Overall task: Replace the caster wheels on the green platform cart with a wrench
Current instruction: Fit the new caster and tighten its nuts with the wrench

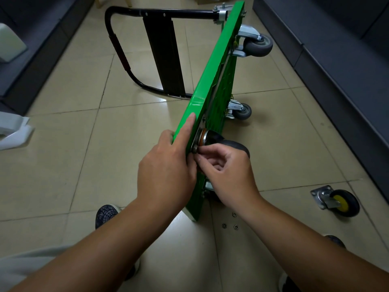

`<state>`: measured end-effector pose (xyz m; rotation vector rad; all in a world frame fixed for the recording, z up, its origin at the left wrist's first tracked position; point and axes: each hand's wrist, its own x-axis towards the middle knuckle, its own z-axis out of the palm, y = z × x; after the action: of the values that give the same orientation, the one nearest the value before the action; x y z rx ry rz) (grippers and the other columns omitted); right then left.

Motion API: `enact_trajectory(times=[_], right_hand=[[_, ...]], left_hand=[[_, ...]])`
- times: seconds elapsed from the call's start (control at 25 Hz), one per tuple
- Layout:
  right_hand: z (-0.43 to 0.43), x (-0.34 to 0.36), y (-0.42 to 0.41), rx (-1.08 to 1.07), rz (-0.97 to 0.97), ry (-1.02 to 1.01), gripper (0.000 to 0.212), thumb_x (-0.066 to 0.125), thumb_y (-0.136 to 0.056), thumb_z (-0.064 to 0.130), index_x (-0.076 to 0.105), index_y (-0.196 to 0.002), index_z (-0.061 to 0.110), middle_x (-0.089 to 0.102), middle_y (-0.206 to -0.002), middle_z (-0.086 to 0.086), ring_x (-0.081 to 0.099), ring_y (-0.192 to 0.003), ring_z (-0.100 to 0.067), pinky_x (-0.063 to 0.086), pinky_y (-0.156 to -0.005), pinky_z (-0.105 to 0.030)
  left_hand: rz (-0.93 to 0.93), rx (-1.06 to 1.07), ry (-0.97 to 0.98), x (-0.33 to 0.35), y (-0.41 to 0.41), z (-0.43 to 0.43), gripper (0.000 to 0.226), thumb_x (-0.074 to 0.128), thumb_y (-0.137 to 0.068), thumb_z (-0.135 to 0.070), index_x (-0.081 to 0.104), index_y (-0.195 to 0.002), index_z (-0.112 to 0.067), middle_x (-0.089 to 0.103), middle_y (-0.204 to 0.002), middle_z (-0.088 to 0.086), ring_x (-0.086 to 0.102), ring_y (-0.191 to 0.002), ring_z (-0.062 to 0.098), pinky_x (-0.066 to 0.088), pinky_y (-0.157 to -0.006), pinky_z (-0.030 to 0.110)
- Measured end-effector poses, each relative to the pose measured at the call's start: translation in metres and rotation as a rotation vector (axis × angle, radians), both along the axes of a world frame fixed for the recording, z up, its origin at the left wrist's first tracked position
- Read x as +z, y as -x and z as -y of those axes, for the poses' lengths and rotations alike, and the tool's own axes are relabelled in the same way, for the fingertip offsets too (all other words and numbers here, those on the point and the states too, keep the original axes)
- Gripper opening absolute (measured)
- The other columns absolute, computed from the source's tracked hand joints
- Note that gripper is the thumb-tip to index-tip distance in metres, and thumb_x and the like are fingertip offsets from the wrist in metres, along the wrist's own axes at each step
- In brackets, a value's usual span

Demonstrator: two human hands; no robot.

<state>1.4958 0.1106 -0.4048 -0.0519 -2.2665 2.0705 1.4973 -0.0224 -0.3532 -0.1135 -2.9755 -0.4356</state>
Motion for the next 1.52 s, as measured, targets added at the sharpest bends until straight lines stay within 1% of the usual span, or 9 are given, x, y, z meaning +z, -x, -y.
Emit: enact_trajectory(times=[0.24,0.68,0.84,1.0,1.2,1.28,1.36,1.44,1.52], right_hand=[[0.001,0.001,-0.002,0.002,-0.051,0.007,0.017,0.075,-0.088,0.008,0.071,-0.103,0.016,0.072,-0.082,0.0,0.066,-0.069,-0.012,0.056,-0.066,-0.024],[-0.005,-0.001,0.006,0.018,-0.088,-0.119,0.012,0.077,-0.088,0.018,0.075,-0.098,0.023,0.07,-0.076,0.007,0.063,-0.066,-0.01,0.053,-0.063,-0.022],[-0.012,0.004,0.01,0.054,-0.118,-0.107,0.022,0.081,-0.083,0.013,0.074,-0.101,0.023,0.07,-0.081,0.003,0.065,-0.069,-0.02,0.056,-0.063,-0.025],[-0.009,0.002,0.009,0.039,-0.123,-0.183,0.014,0.078,-0.086,0.016,0.076,-0.099,0.021,0.071,-0.08,0.005,0.064,-0.069,-0.011,0.056,-0.066,-0.023],[-0.009,0.003,0.01,0.072,-0.113,-0.127,0.019,0.079,-0.085,0.013,0.074,-0.102,0.02,0.071,-0.078,0.003,0.063,-0.066,-0.016,0.053,-0.062,-0.023],[-0.008,0.004,0.012,0.07,-0.104,-0.124,0.014,0.079,-0.086,0.015,0.076,-0.098,0.022,0.072,-0.077,0.006,0.063,-0.065,-0.009,0.052,-0.063,-0.021],[-0.013,0.002,0.009,0.016,-0.168,-0.182,0.001,0.076,-0.089,0.02,0.076,-0.09,0.021,0.071,-0.073,0.007,0.064,-0.065,-0.006,0.051,-0.063,-0.02],[-0.026,-0.019,-0.006,-0.09,-0.286,-0.351,0.017,0.068,-0.095,0.027,0.072,-0.081,0.018,0.065,-0.069,0.008,0.061,-0.063,-0.011,0.049,-0.059,-0.026],[-0.051,-0.056,-0.026,-0.165,-0.178,-0.492,0.027,0.058,-0.097,0.037,0.066,-0.078,0.02,0.059,-0.064,0.008,0.057,-0.059,-0.012,0.048,-0.054,-0.034]], left_hand=[[-0.006,-0.005,0.001,0.001,0.0,-0.001,0.08,0.057,-0.095,-0.029,0.013,-0.16,-0.042,0.052,-0.107,0.002,0.042,-0.067,0.017,0.035,-0.055,0.03],[-0.011,-0.022,0.005,0.0,0.001,0.001,0.084,0.06,-0.091,-0.028,0.013,-0.16,-0.042,0.052,-0.106,0.002,0.047,-0.067,0.019,0.038,-0.054,0.03],[-0.006,-0.018,0.007,0.0,-0.001,-0.001,0.085,0.061,-0.091,-0.029,0.013,-0.16,-0.043,0.052,-0.107,0.002,0.051,-0.069,0.02,0.042,-0.054,0.031],[-0.005,-0.019,0.005,0.0,0.0,0.0,0.085,0.061,-0.09,-0.029,0.013,-0.16,-0.043,0.052,-0.107,0.002,0.052,-0.069,0.021,0.044,-0.054,0.032],[0.003,-0.022,0.005,0.001,0.0,-0.001,0.086,0.06,-0.09,-0.031,0.011,-0.159,-0.044,0.052,-0.107,0.002,0.053,-0.07,0.021,0.049,-0.055,0.035],[0.01,-0.023,-0.002,0.002,-0.001,-0.001,0.086,0.059,-0.089,-0.032,0.011,-0.159,-0.044,0.051,-0.106,0.001,0.05,-0.069,0.02,0.047,-0.055,0.034],[0.017,-0.03,-0.016,0.004,-0.002,-0.001,0.085,0.058,-0.089,-0.035,0.011,-0.16,-0.043,0.049,-0.106,0.0,0.05,-0.07,0.02,0.045,-0.056,0.032],[0.039,-0.041,-0.035,0.005,-0.001,-0.001,0.087,0.058,-0.087,-0.037,0.011,-0.16,-0.042,0.047,-0.105,0.0,0.051,-0.071,0.02,0.046,-0.058,0.032],[0.057,-0.053,-0.033,0.006,-0.003,-0.001,0.089,0.059,-0.086,-0.037,0.01,-0.16,-0.041,0.046,-0.106,0.0,0.051,-0.071,0.021,0.046,-0.058,0.033]])
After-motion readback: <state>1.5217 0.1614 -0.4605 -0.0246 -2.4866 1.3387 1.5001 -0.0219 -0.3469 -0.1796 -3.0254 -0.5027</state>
